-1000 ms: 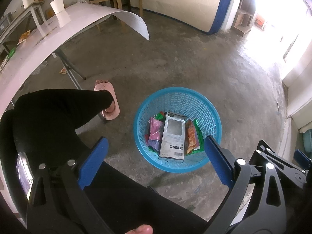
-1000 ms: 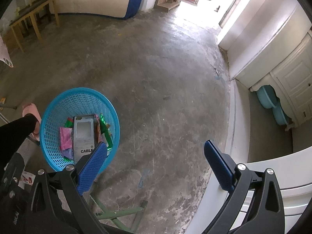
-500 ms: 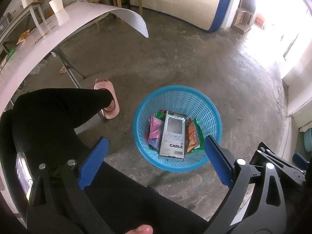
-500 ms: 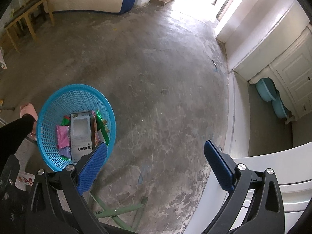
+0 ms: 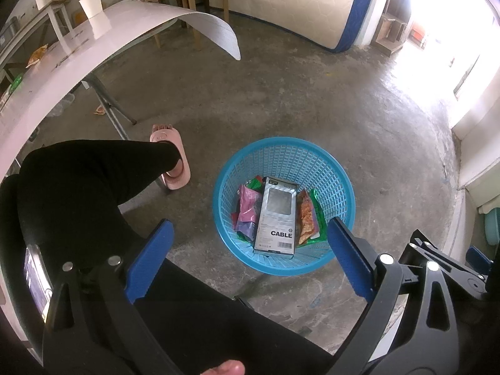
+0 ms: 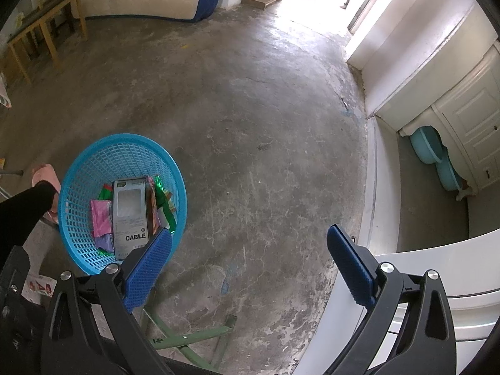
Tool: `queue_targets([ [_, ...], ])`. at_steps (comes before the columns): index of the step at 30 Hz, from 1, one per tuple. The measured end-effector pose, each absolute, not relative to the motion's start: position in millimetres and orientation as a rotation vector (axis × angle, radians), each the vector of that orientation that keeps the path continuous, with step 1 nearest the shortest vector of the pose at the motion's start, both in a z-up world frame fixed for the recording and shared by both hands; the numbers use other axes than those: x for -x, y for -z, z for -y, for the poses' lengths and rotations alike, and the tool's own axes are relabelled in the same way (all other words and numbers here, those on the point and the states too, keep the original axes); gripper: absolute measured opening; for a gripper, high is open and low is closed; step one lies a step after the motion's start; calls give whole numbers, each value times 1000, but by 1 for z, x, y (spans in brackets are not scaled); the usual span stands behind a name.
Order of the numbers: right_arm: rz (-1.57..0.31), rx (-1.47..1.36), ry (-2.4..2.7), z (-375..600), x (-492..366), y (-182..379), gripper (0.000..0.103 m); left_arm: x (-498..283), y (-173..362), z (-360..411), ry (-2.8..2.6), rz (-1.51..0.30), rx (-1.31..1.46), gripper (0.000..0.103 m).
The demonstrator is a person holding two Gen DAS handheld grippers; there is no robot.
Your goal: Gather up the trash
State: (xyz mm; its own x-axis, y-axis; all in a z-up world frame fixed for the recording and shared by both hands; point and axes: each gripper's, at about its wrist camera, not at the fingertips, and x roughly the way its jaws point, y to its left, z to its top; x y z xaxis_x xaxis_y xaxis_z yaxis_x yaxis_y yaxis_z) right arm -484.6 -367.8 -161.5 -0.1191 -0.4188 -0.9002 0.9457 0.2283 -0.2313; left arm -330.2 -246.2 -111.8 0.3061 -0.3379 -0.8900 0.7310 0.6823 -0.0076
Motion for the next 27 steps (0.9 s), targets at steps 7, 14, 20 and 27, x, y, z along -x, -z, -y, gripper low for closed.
queue_targets([
  [7,-1141,-615,1295,369,485,161,97,330,112,246,737,-1033,-443,94],
  [14,-1140,-614,1296,370,485,160,97,330,111,246,732,-1021,-440,94],
  [20,-1132,-606,1299,369,486,157,97,330,111,245,730,-1014,-438,94],
  [27,-1132,-609,1299,368,487,157,97,330,111,245,729,-1015,-438,94],
])
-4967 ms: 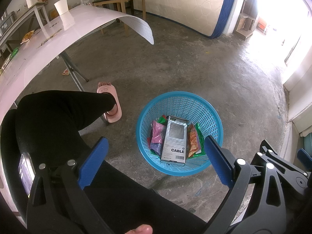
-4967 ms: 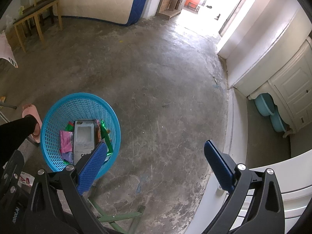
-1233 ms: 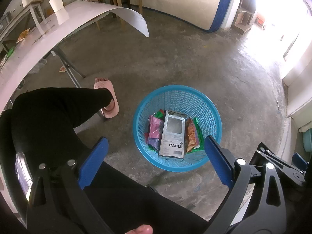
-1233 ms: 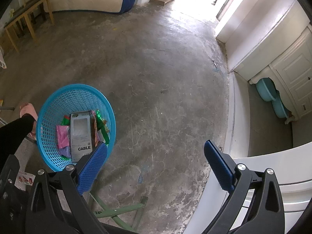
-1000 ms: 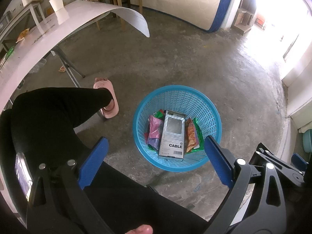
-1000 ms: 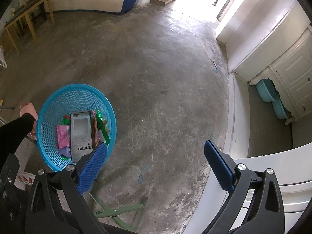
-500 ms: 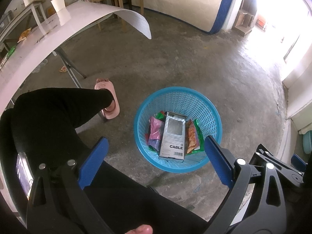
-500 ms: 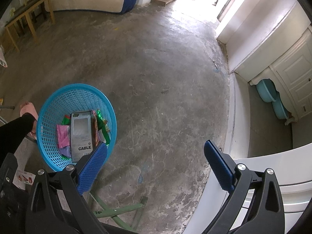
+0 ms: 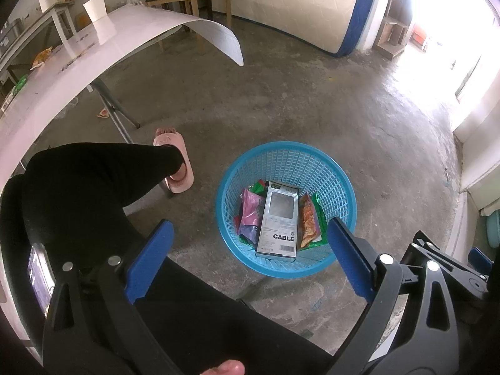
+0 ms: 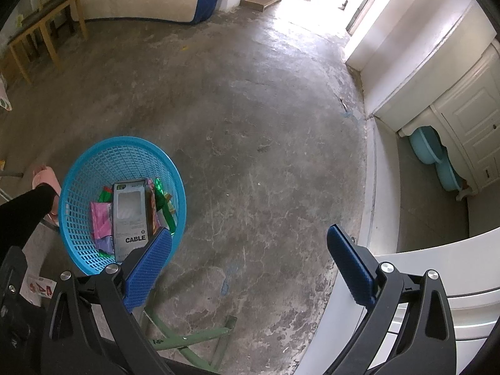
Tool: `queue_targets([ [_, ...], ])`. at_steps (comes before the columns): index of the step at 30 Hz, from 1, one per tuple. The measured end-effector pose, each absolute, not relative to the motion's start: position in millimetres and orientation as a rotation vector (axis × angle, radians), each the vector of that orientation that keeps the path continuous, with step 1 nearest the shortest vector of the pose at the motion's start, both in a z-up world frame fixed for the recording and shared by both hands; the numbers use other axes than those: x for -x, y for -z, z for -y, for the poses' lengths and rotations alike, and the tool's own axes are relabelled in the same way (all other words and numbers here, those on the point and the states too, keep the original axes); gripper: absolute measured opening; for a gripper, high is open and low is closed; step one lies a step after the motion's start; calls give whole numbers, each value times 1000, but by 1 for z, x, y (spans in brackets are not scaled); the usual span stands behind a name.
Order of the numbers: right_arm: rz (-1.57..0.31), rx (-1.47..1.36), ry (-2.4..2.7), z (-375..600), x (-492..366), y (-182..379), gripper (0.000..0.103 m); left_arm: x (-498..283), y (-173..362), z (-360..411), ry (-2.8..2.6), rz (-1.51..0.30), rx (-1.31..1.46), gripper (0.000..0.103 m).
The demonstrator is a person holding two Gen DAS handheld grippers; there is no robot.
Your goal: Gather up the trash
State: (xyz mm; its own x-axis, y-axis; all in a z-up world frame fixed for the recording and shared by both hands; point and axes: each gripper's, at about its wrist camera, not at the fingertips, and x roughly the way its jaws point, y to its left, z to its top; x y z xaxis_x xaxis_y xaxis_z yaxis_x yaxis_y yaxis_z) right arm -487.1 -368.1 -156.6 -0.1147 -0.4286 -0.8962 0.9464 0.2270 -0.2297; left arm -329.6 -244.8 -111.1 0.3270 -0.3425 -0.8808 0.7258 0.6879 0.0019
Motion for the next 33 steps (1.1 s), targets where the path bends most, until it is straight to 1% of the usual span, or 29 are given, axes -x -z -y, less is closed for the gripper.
queue_targets([
  [33,-1135,-620,1304,369,489,155,97,326,109,244,727,-1008,-439,94],
])
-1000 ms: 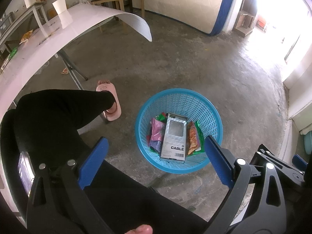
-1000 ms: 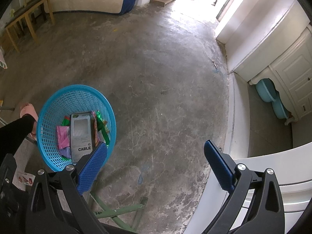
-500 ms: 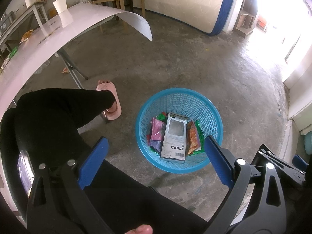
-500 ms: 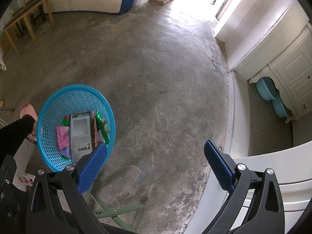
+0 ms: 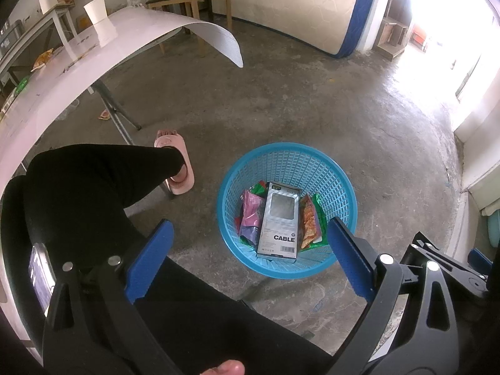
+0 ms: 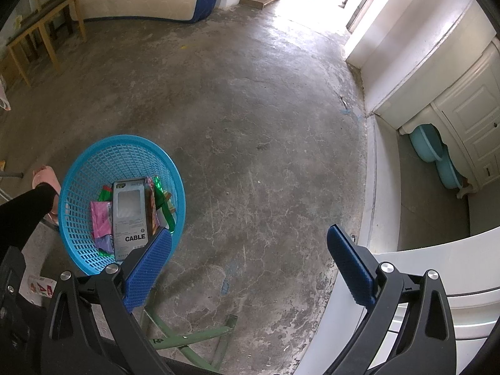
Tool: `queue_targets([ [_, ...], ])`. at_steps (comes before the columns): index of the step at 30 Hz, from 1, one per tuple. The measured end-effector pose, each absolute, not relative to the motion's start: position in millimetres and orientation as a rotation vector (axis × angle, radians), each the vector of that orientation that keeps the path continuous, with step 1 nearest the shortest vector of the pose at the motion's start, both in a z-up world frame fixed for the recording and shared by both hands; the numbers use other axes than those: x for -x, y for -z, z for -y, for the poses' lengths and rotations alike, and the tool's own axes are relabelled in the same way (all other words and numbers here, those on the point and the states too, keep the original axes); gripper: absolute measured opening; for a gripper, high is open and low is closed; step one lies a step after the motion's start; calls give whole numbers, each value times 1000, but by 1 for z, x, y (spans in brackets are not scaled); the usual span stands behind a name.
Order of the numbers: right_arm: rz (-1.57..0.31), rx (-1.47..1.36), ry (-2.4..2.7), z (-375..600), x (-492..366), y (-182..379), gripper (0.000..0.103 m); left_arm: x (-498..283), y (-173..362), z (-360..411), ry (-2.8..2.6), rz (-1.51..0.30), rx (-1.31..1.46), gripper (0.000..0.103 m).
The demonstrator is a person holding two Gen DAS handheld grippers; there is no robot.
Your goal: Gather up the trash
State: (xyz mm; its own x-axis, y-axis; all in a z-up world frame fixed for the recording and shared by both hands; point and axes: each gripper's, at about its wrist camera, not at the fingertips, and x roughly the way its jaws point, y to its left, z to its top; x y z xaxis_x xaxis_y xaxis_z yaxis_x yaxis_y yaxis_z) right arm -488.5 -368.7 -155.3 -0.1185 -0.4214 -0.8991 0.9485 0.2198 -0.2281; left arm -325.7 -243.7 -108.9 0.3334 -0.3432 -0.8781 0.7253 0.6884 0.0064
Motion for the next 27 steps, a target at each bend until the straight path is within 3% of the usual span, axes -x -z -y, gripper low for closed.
queue_targets([
  [27,-1134,-621,1305,368,486,155,97,326,108,246,727,-1010,-436,94],
])
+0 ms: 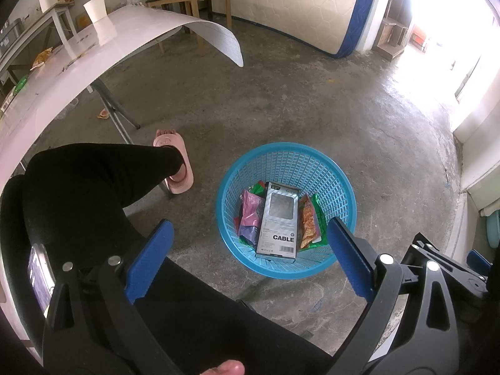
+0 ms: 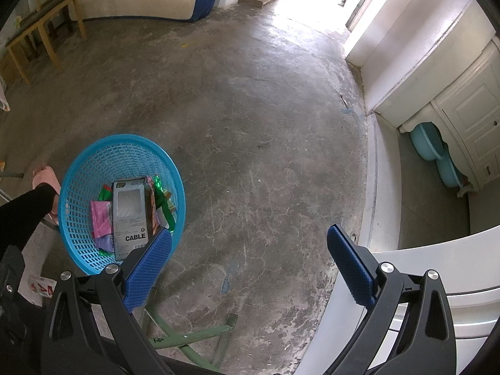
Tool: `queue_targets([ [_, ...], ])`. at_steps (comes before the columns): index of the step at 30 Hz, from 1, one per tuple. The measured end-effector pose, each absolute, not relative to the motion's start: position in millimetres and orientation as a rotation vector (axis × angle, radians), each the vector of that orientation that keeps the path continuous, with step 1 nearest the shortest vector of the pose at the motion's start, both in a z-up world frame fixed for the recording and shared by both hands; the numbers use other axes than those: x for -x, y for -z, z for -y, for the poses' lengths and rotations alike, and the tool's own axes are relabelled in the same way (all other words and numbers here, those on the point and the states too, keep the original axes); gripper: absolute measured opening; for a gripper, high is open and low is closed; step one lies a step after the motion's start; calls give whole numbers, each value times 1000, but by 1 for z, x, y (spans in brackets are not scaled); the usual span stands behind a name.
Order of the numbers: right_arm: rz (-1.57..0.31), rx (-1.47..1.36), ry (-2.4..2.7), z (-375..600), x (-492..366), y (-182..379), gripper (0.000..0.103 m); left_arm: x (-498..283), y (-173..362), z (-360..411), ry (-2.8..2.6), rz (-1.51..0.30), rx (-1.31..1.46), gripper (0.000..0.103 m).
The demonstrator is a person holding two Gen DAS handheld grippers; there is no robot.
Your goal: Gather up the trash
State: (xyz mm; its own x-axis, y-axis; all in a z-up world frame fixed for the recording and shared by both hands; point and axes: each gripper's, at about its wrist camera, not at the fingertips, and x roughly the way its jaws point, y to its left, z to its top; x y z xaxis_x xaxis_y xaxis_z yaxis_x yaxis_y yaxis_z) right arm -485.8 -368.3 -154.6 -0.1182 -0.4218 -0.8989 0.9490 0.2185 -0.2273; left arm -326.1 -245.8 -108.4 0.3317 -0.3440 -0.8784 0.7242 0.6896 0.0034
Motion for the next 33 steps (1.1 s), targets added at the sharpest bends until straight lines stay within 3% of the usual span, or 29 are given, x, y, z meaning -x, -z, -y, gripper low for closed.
queue_targets([
  [33,-1131,-634,1309,369,490,159,97,326,108,246,728,-1009,-436,94],
])
